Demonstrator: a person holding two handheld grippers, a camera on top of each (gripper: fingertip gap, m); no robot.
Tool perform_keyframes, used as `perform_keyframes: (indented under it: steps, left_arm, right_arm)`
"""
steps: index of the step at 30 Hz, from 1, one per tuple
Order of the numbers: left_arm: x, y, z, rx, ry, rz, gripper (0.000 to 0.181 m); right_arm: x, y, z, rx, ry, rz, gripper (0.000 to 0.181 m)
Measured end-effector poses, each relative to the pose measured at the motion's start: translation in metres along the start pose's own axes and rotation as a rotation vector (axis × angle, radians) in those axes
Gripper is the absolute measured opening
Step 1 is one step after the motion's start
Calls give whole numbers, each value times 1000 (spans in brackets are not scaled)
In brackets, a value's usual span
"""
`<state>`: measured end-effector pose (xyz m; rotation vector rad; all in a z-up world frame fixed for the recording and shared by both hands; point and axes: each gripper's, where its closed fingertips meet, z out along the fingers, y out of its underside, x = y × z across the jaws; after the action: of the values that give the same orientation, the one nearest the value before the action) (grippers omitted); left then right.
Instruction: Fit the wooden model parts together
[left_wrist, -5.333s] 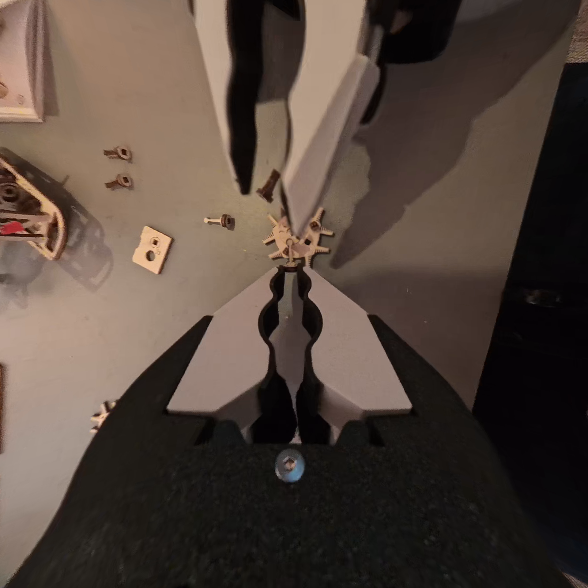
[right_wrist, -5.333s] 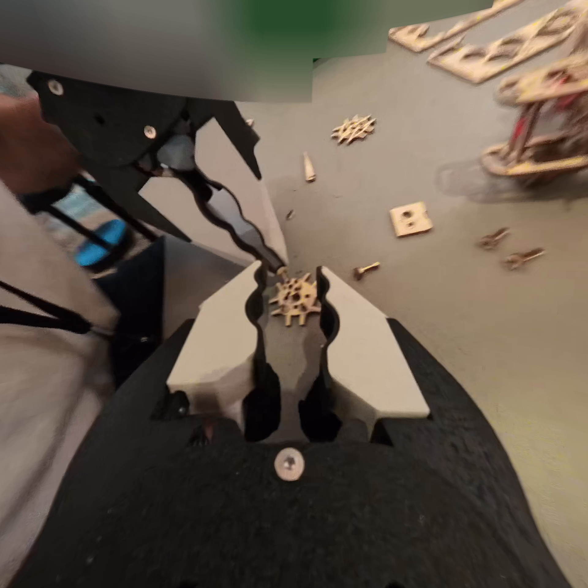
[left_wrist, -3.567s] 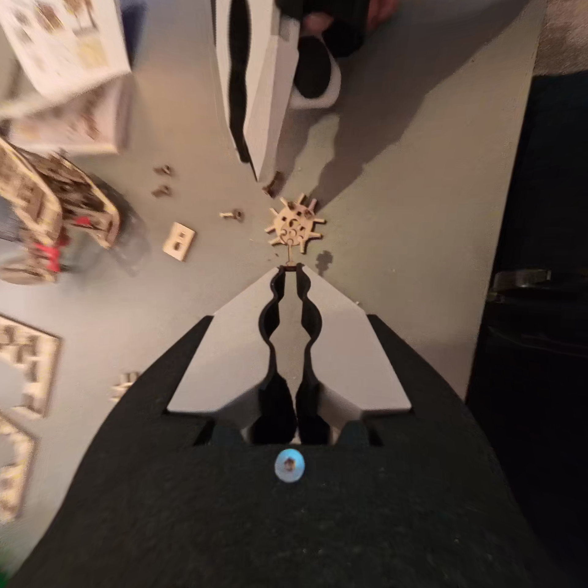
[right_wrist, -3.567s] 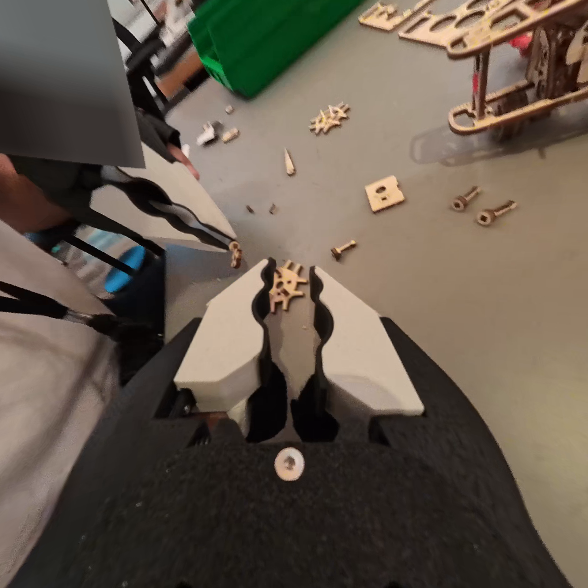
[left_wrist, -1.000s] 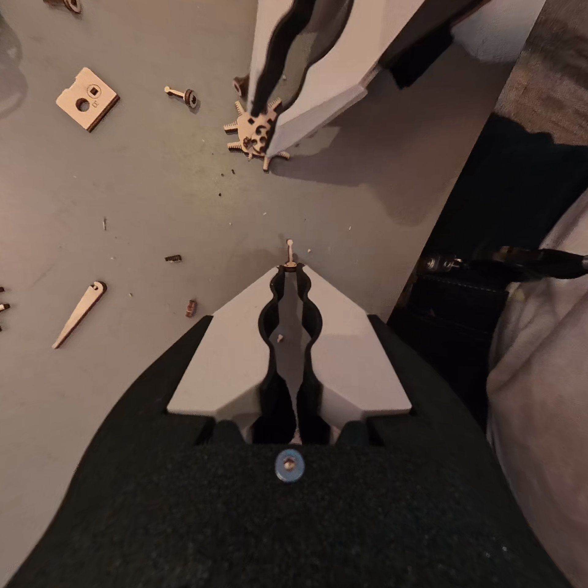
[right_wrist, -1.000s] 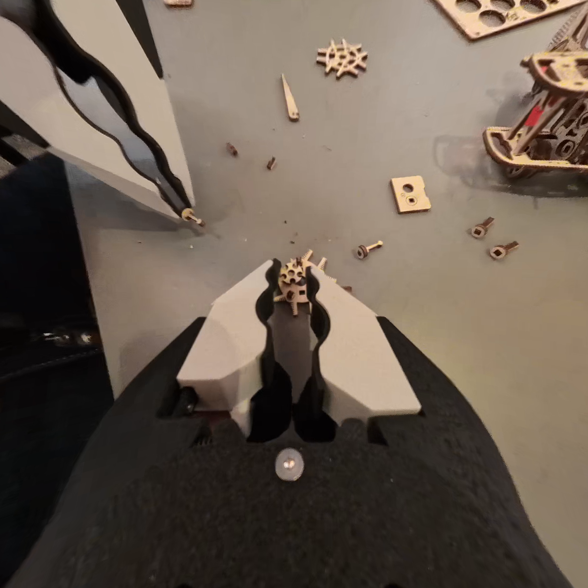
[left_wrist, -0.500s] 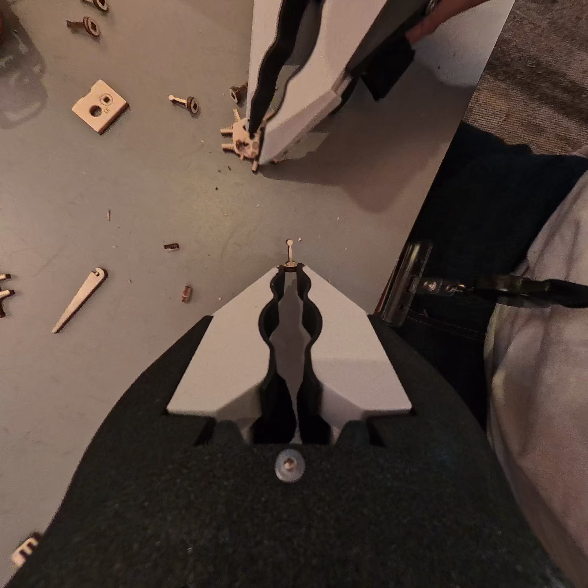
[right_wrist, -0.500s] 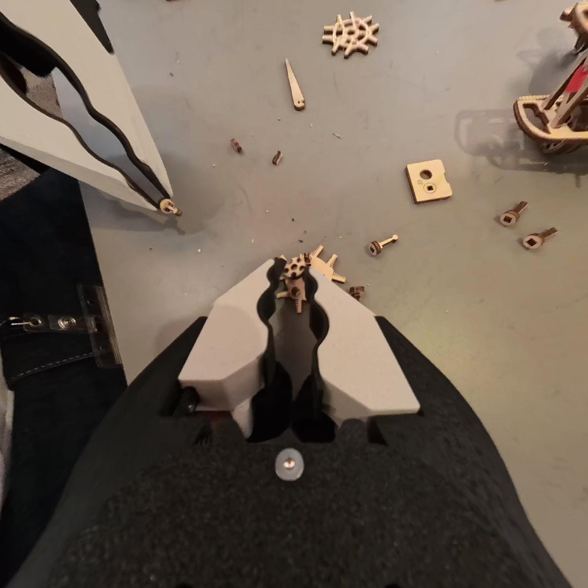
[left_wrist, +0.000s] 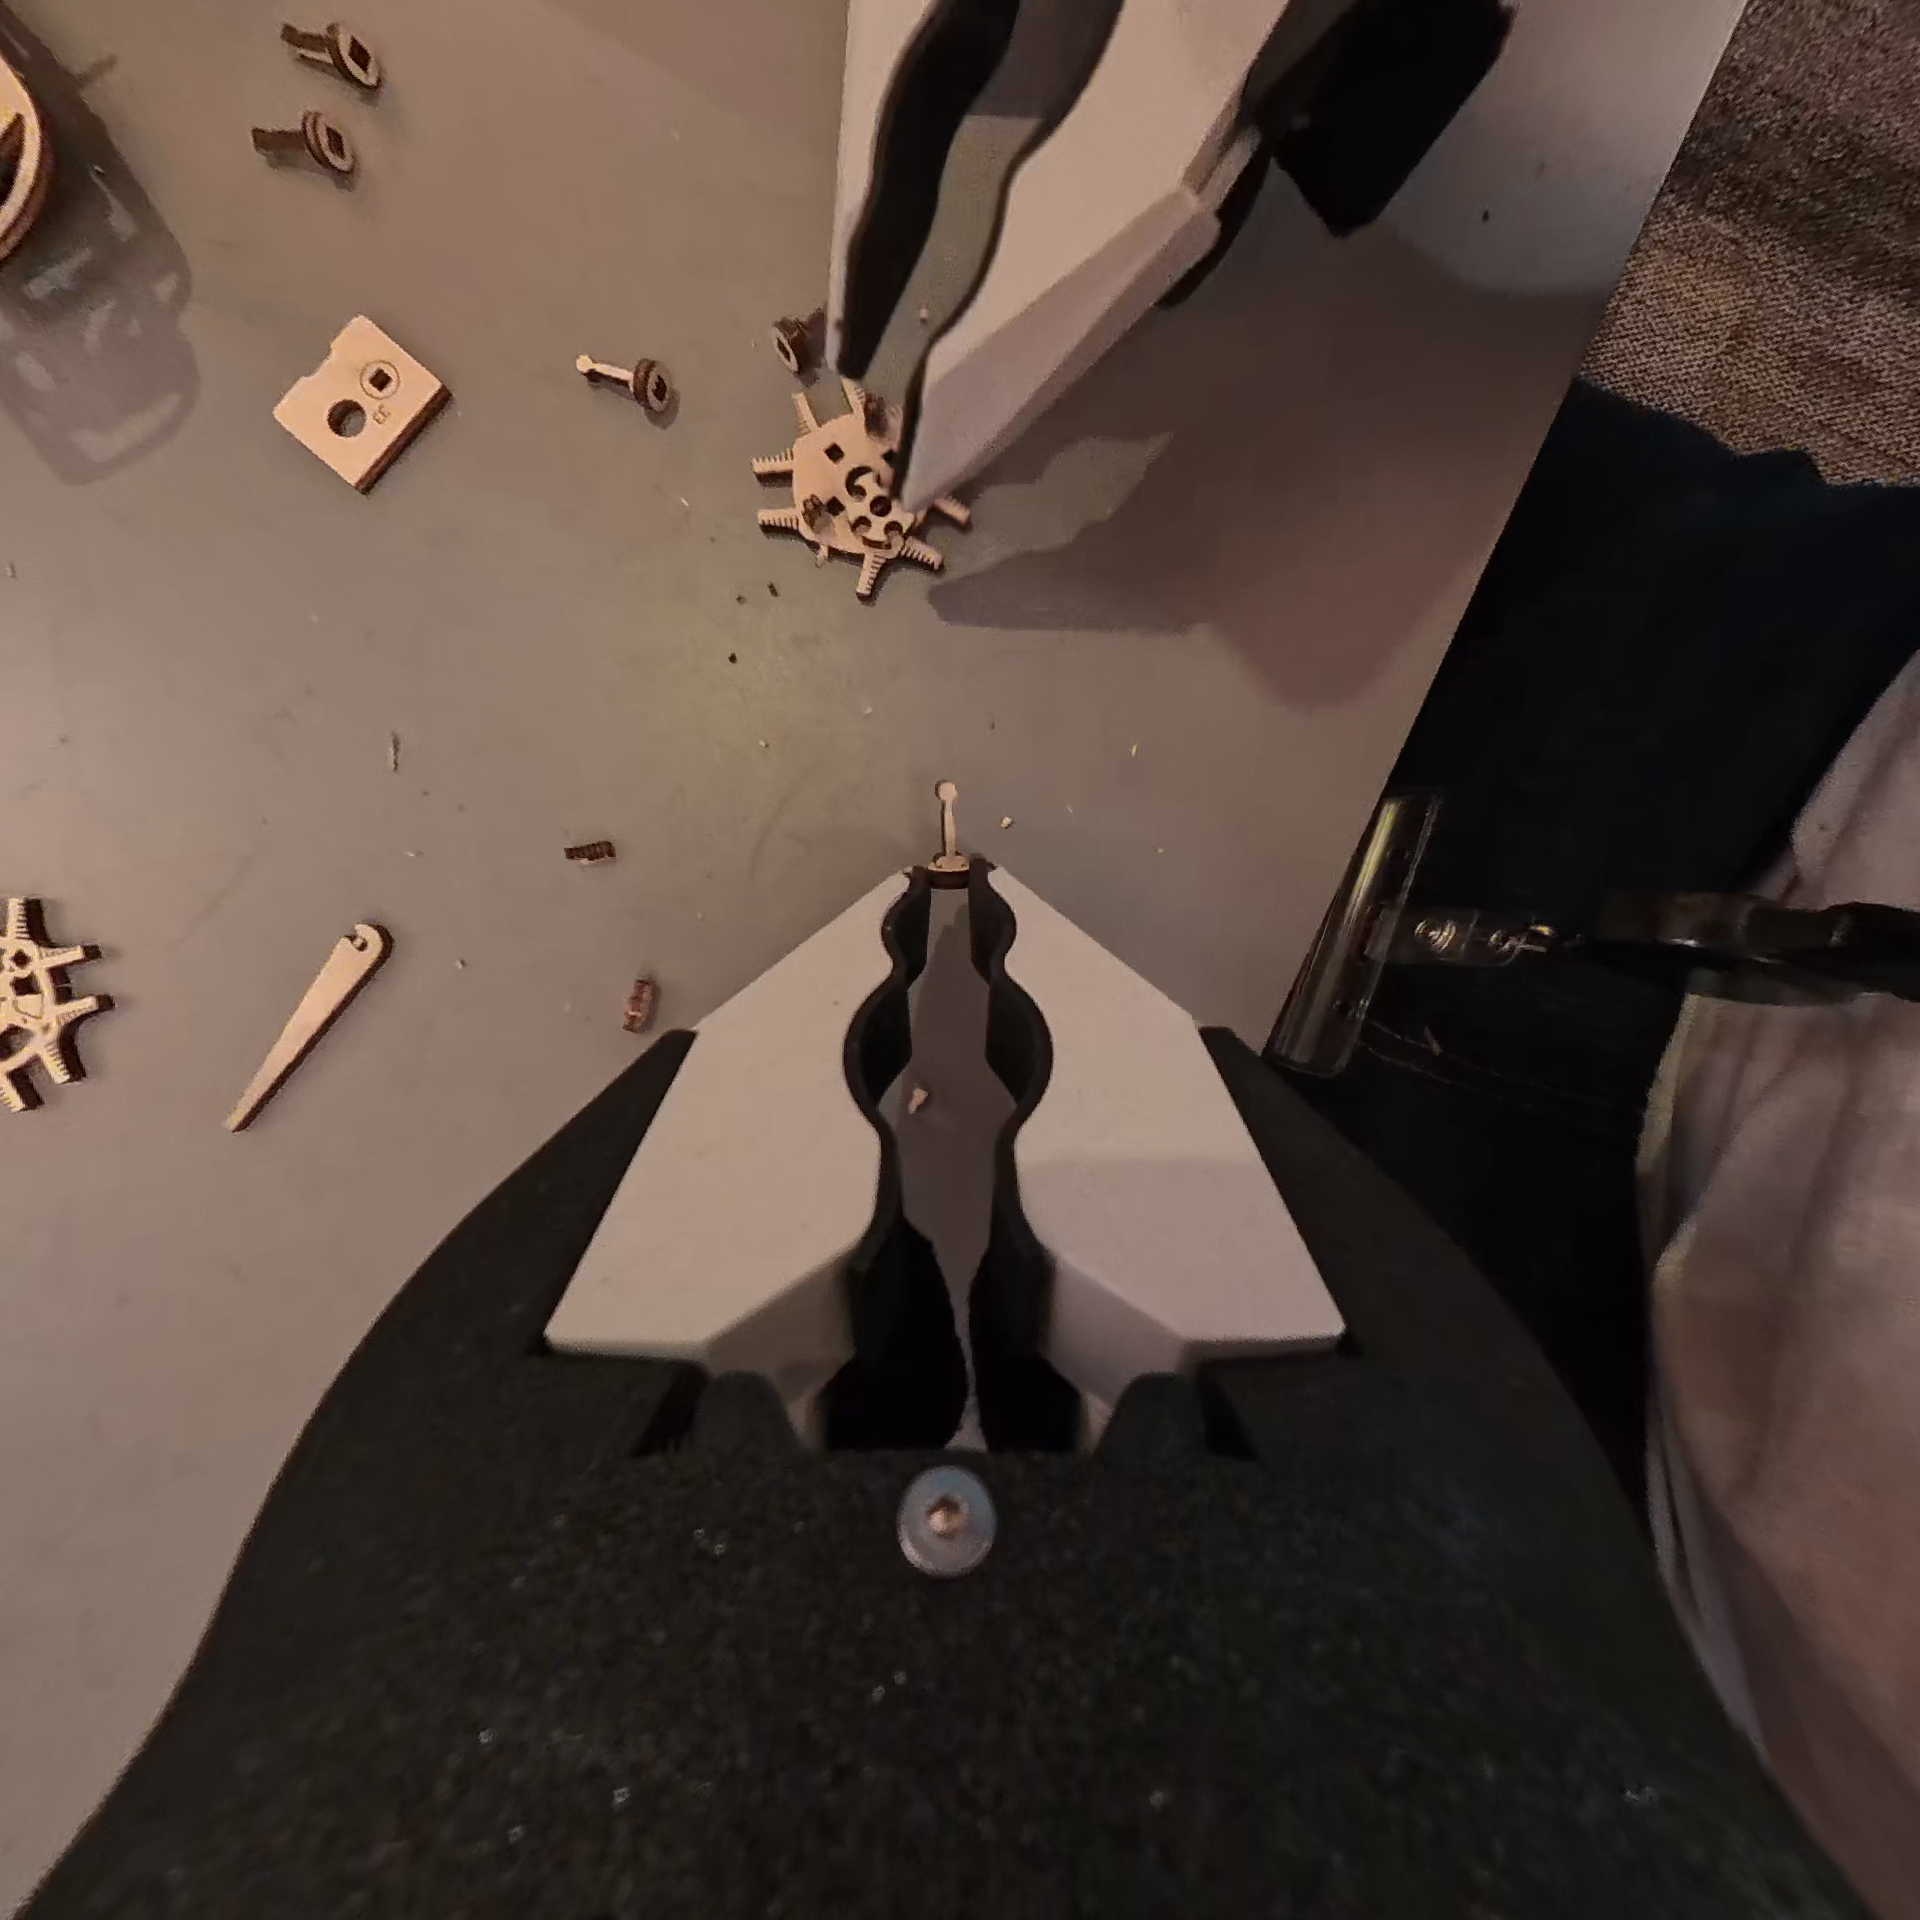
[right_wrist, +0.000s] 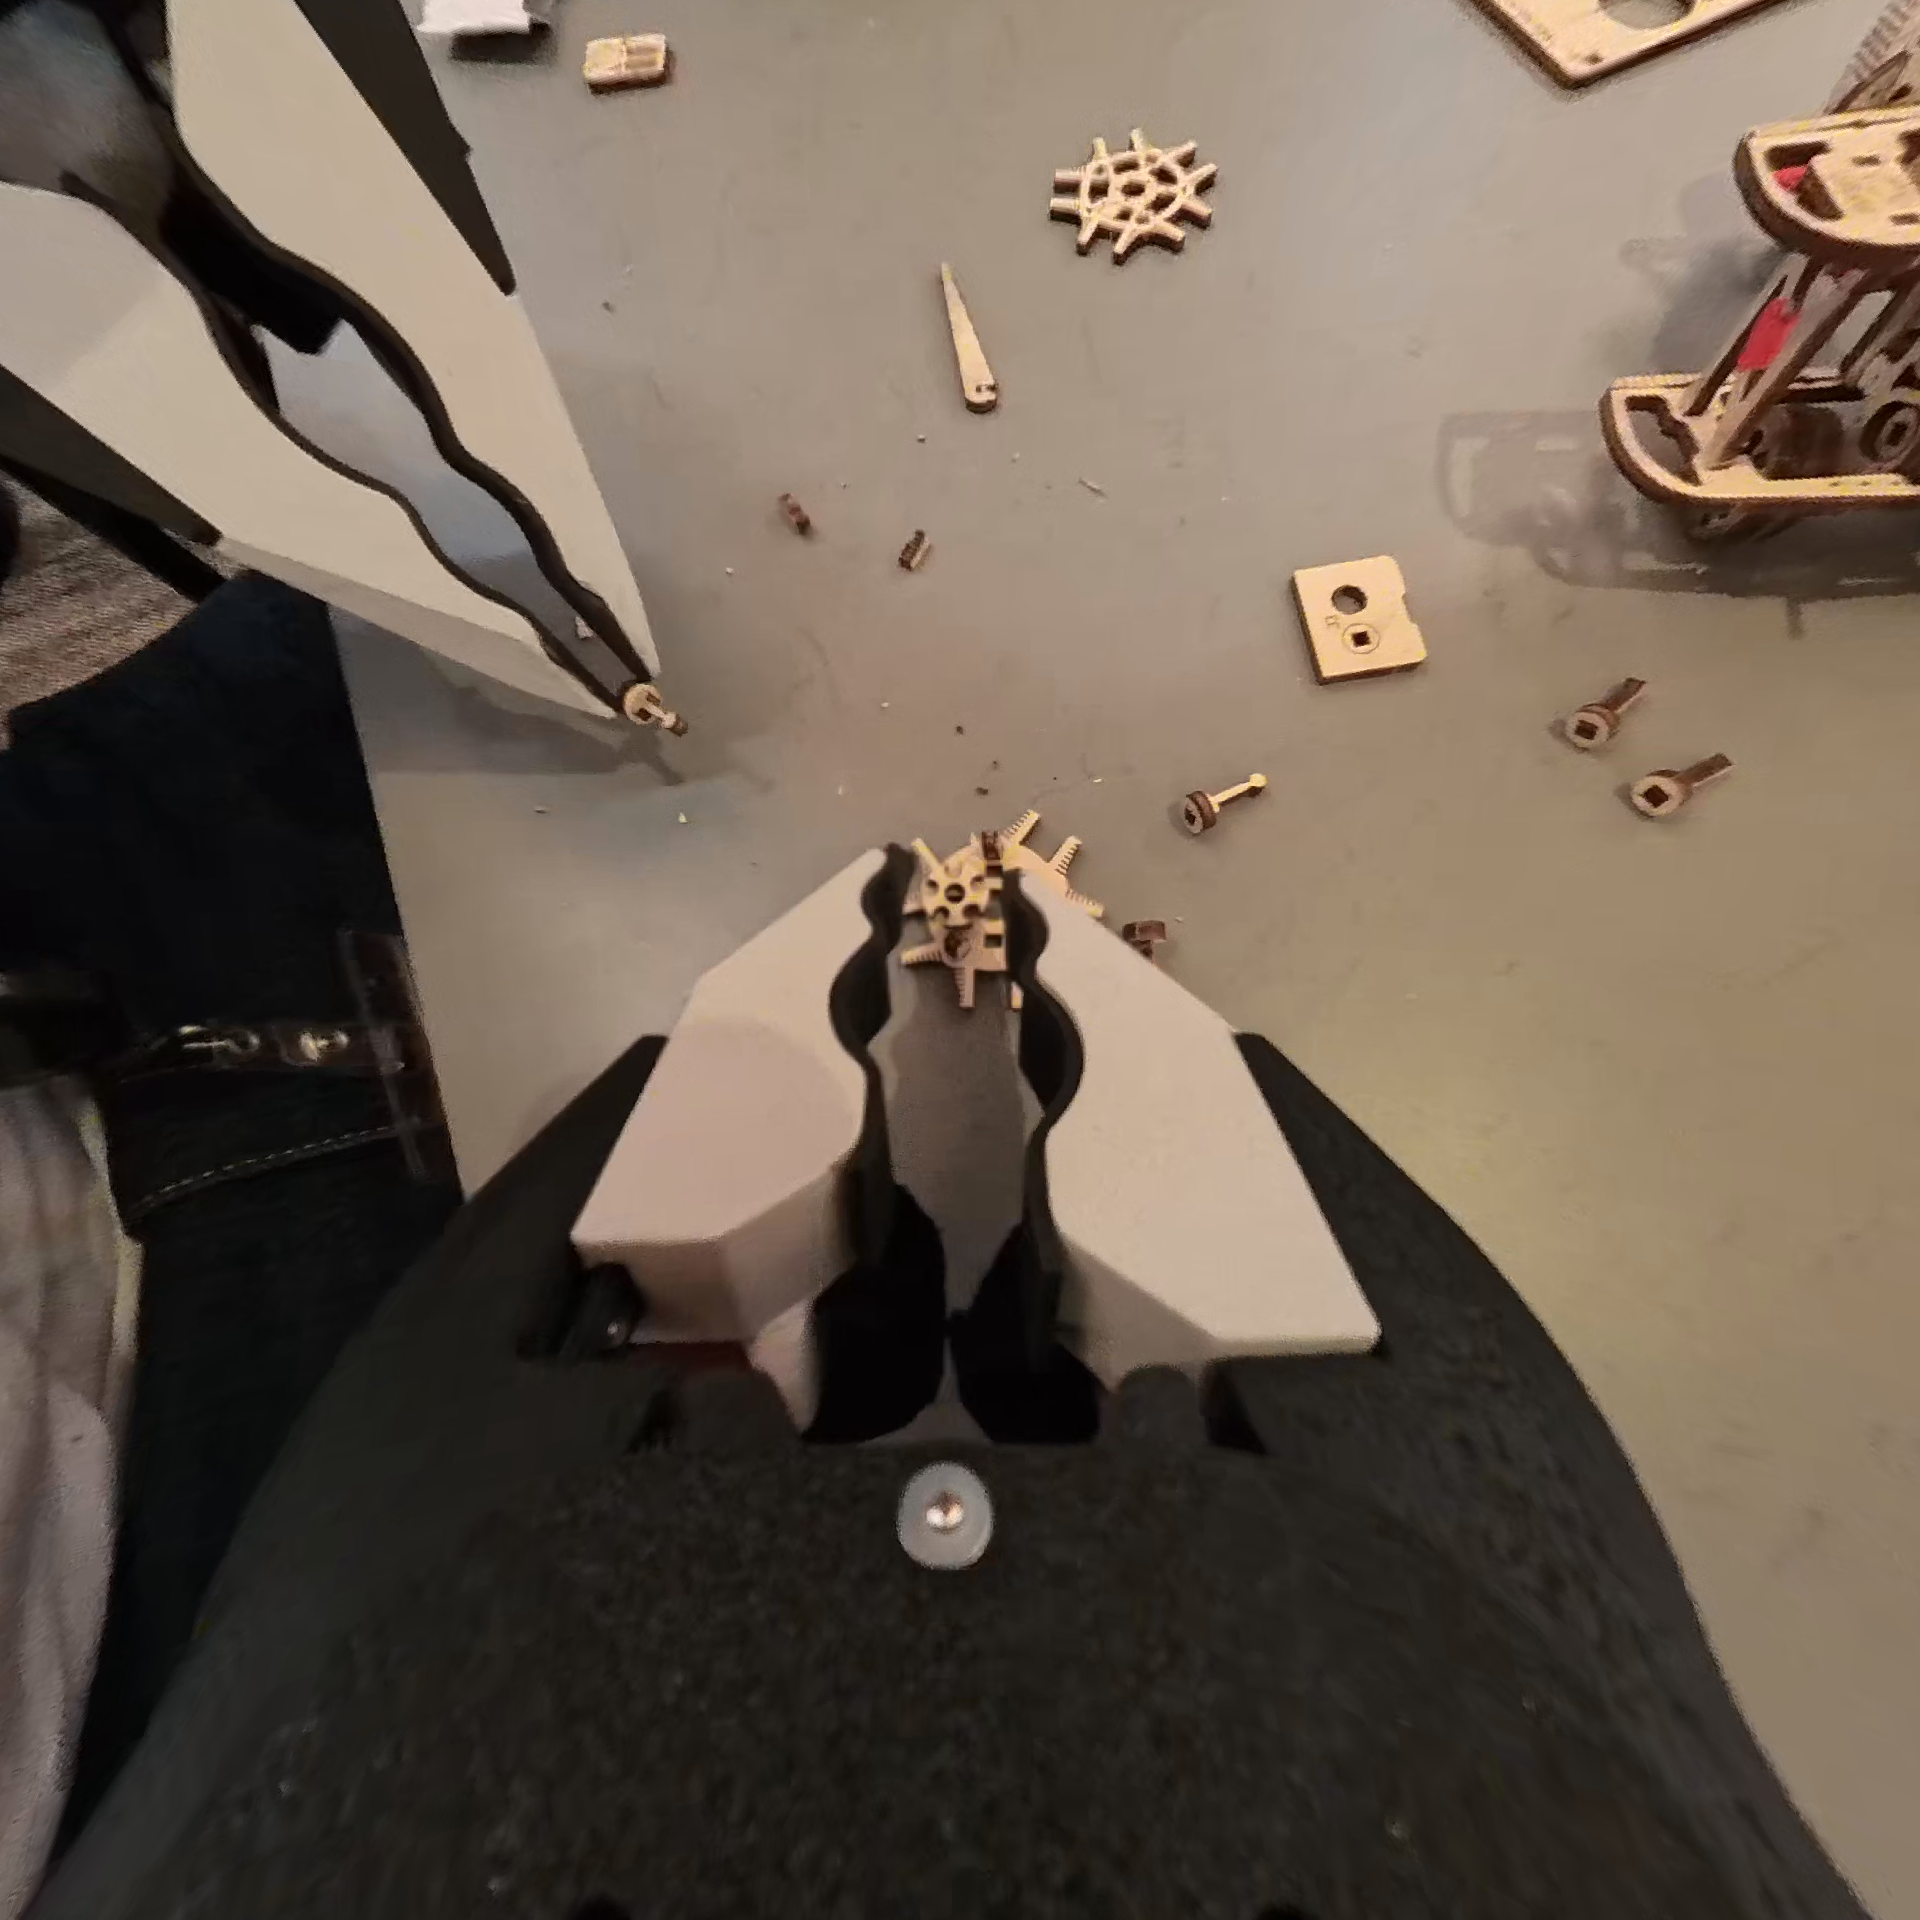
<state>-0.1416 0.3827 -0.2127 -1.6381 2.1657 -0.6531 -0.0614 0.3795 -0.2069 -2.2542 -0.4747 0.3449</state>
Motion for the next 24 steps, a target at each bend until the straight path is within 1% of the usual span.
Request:
perform_keyframes:
  steps: [1, 3, 5, 7, 9, 11, 13, 16, 20, 22, 24]
  left_arm:
    - [0, -1, 0, 4, 0, -1, 5]
    - [-2, 0, 1, 8, 1, -9, 5]
    - [-4, 2, 2, 8, 6, -20, 5]
    - [-4, 3, 2, 15, 14, -26, 5]
    - [-5, 4, 3, 12, 17, -32, 5]
    - [-8, 5, 5, 7, 11, -40, 5]
    - [-12, 5, 6, 18, 4, -58, 5]
    - [-11, 1, 6, 64, 32, -108, 5]
    - [-9, -4, 5, 114, 59, -135, 5]
    - [-3, -10, 1, 163, 84, -135, 5]
    - [3, -20, -6, 219, 105, -120, 5]
  right_arm:
    - [-2, -3, -1, 30, -11, -2, 22]
    - [-6, -16, -4, 144, -34, -36, 30]
    - [-8, -30, -13, 287, -29, -91, 30]
    - [-10, -43, -24, 407, -48, -98, 28]
    - [-9, -58, -39, 533, -46, -52, 29]
    - [-8, -67, -52, 610, -49, 30, 29]
    - [-10, -70, -60, 647, -40, 70, 30]
    - [-15, -70, -68, 677, 27, 57, 30]
    - [-26, -66, -74, 665, 44, 26, 49]
    - [-28, -65, -74, 648, 48, 2, 47]
    - [-27, -60, -70, 596, 59, -26, 35]
